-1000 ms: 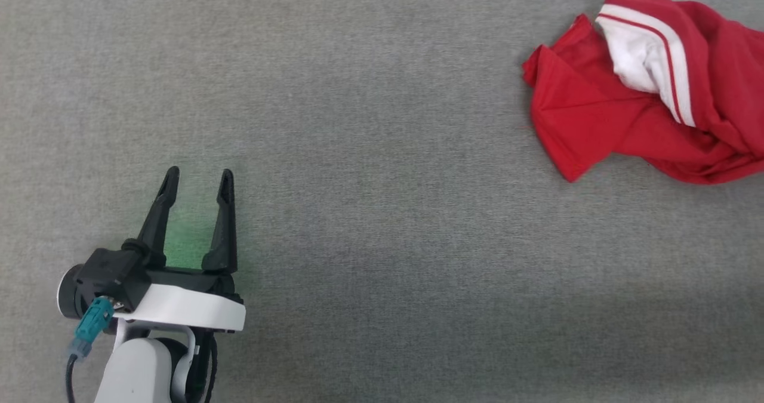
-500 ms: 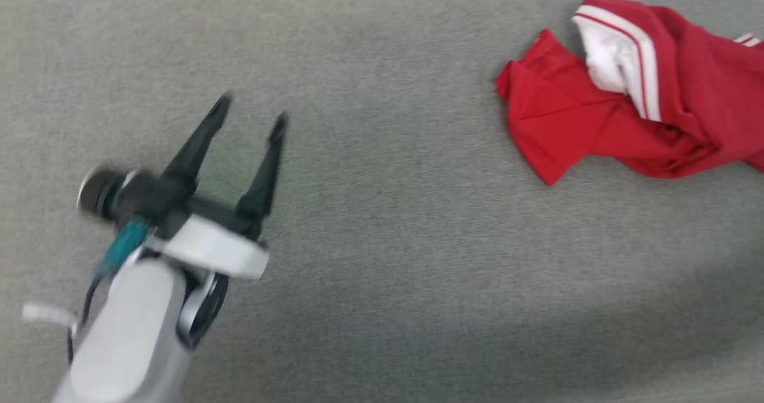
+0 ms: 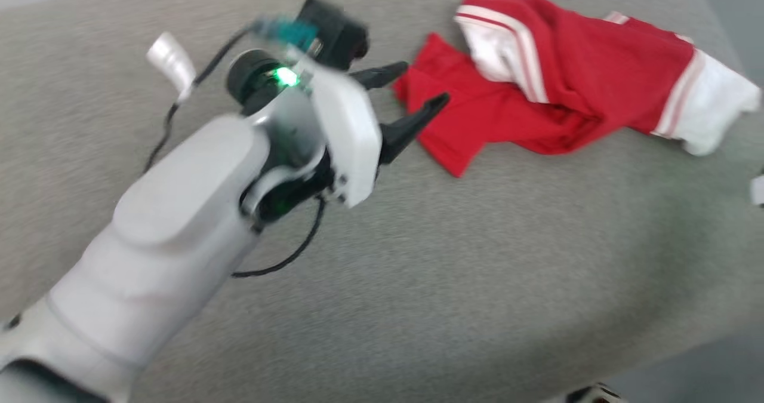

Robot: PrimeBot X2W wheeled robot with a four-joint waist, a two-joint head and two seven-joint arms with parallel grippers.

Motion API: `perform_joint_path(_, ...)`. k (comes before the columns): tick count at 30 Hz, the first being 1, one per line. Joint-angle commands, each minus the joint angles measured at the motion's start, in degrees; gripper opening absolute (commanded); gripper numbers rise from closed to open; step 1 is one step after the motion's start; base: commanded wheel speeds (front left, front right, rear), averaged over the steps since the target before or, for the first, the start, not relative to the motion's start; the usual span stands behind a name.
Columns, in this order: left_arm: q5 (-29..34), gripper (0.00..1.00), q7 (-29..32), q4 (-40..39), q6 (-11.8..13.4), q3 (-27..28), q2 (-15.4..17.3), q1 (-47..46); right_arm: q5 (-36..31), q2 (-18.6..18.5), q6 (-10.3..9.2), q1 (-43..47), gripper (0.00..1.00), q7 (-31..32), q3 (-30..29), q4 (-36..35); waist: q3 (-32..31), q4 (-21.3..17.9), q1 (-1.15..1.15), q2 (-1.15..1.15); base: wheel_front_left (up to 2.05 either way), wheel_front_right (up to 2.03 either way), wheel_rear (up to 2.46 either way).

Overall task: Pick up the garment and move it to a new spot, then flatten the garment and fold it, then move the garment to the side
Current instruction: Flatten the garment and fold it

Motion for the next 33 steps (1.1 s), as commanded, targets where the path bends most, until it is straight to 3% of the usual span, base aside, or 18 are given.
perform_joint_path(1,-3.34,1.0,3.09,2.57,0.05,-0.61,-0.89,-2.01,-0.92,1.77,-0.04,1.24,1.0,-0.25,-0.37,-1.72,1.08,-3.09,0.0,0.0,0.0,0.0,0.0)
perform_joint_path(5,-10.69,1.0,11.73,11.65,0.05,-1.77,-3.97,-7.87,-2.54,5.65,-0.04,2.94,1.0,-0.25,-0.45,-5.98,3.32,-7.03,0.0,0.0,0.0,0.0,0.0)
perform_joint_path(10,-13.54,1.0,15.99,21.88,0.13,-0.91,-6.27,-13.38,-3.49,8.79,-0.04,3.41,1.0,-0.26,0.63,-8.41,5.64,-10.69,0.0,0.0,0.0,0.0,0.0)
perform_joint_path(18,-15.28,1.0,15.67,38.62,0.08,0.89,-10.14,-20.73,-4.23,12.91,-0.04,3.55,1.0,-0.26,3.11,-11.87,8.48,-16.48,0.0,0.0,0.0,0.0,0.0)
perform_joint_path(27,-15.82,1.0,14.97,43.68,0.05,-0.37,-12.07,-22.38,-4.7,14.17,-0.04,4.68,1.0,-0.27,3.04,-14.74,9.93,-17.61,0.0,0.0,0.0,0.0,0.0)
perform_joint_path(28,-16.17,0.84,14.59,43.61,0.05,-0.02,-12.23,-22.47,-4.7,14.15,-0.04,4.77,1.0,-0.27,2.99,-14.96,10.0,-17.61,0.0,0.0,0.0,0.0,0.0)
perform_joint_path(29,-16.47,0.51,13.82,43.59,0.05,0.29,-12.27,-22.74,-4.69,14.18,-0.04,4.83,1.0,-0.27,2.91,-15.08,10.06,-17.62,0.0,0.0,0.0,0.0,0.0)
perform_joint_path(30,-16.61,0.35,12.95,43.6,0.05,0.4,-12.18,-23.09,-4.79,14.19,-0.04,4.93,1.0,-0.27,2.88,-15.1,10.12,-17.63,0.0,0.0,0.0,0.0,0.0)
perform_joint_path(31,-16.7,0.0,12.15,43.67,0.05,0.45,-12.12,-23.23,-4.88,14.2,-0.04,4.98,1.0,-0.27,2.95,-15.08,10.14,-17.64,0.0,0.0,0.0,0.0,0.0)
perform_joint_path(33,-17.08,0.0,11.09,43.21,0.05,0.31,-12.2,-22.95,-5.1,14.26,-0.04,4.82,1.0,-0.27,3.25,-15.11,10.09,-17.65,0.0,0.0,0.0,0.0,0.0)
